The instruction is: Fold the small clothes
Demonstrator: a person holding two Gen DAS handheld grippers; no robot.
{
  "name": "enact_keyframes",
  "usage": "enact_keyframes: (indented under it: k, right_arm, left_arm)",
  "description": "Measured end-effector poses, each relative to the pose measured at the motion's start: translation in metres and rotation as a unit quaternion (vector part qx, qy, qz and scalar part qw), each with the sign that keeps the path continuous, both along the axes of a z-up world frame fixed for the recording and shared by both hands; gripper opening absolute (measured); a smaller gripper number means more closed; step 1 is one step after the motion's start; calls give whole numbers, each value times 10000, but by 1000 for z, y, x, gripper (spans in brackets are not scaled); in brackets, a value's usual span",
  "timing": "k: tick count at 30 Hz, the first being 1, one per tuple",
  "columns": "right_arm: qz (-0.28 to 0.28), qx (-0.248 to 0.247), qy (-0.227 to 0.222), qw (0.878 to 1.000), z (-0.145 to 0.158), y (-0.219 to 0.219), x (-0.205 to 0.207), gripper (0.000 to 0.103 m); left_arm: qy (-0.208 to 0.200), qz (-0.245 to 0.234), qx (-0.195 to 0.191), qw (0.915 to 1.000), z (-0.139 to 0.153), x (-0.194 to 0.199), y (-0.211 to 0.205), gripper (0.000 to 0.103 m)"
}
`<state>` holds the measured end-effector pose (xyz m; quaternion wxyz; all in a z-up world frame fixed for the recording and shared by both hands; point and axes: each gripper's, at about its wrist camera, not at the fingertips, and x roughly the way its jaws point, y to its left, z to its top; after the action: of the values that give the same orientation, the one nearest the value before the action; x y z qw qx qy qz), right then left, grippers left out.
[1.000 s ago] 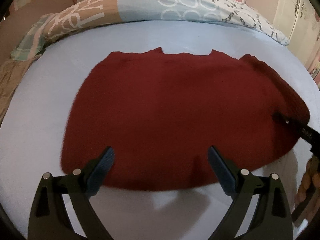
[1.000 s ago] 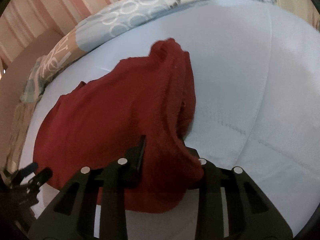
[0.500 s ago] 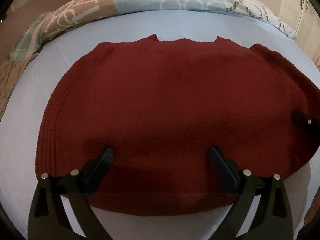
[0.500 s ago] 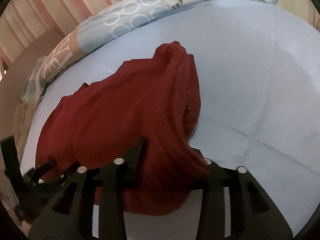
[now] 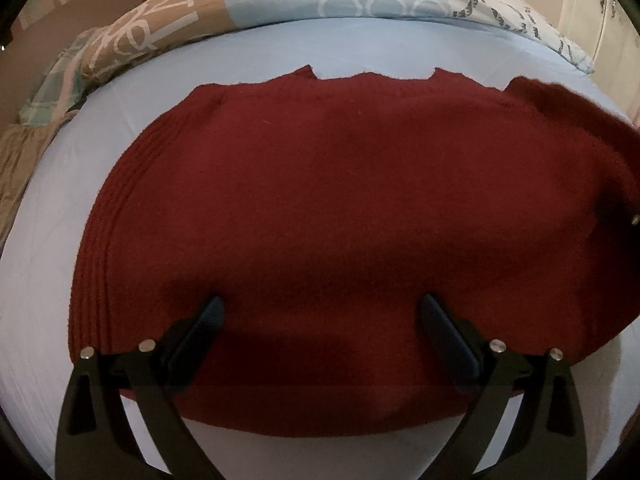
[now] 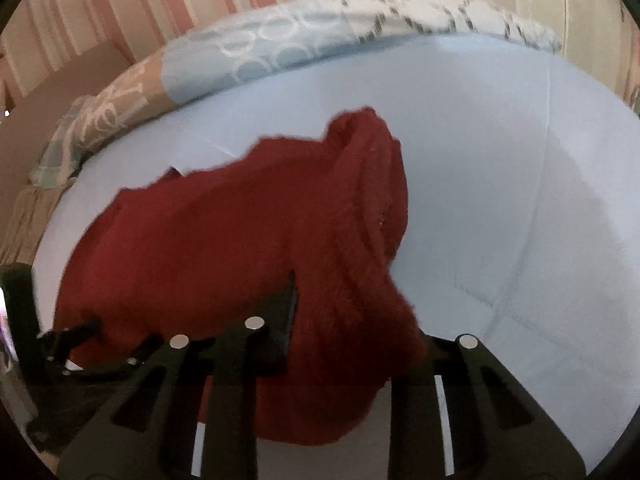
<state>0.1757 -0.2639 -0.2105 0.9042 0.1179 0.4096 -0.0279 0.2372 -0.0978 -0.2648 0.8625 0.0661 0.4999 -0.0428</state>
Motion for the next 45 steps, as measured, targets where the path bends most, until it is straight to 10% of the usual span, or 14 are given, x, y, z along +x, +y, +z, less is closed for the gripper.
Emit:
enact_keyframes:
  k: [11,23,33,45]
  right_arm:
    - [636,-363,-421,9964,47,64,13,20]
    - [1636,-551,-512,9837,65,196,25,19]
    - [2174,-992,656,9688,-4,291,38,19]
    - [2132,-89,538,9755,40,262,4,61]
  left_arm:
    - [-279,-353,-348,9984,32,-14,37,98]
    - [-624,188,-172,9977,61,-24,182,98]
    - [-638,494,-73,9967,54,-46,240,98]
    - [-668,262,-363,9968,63,-32,221,98]
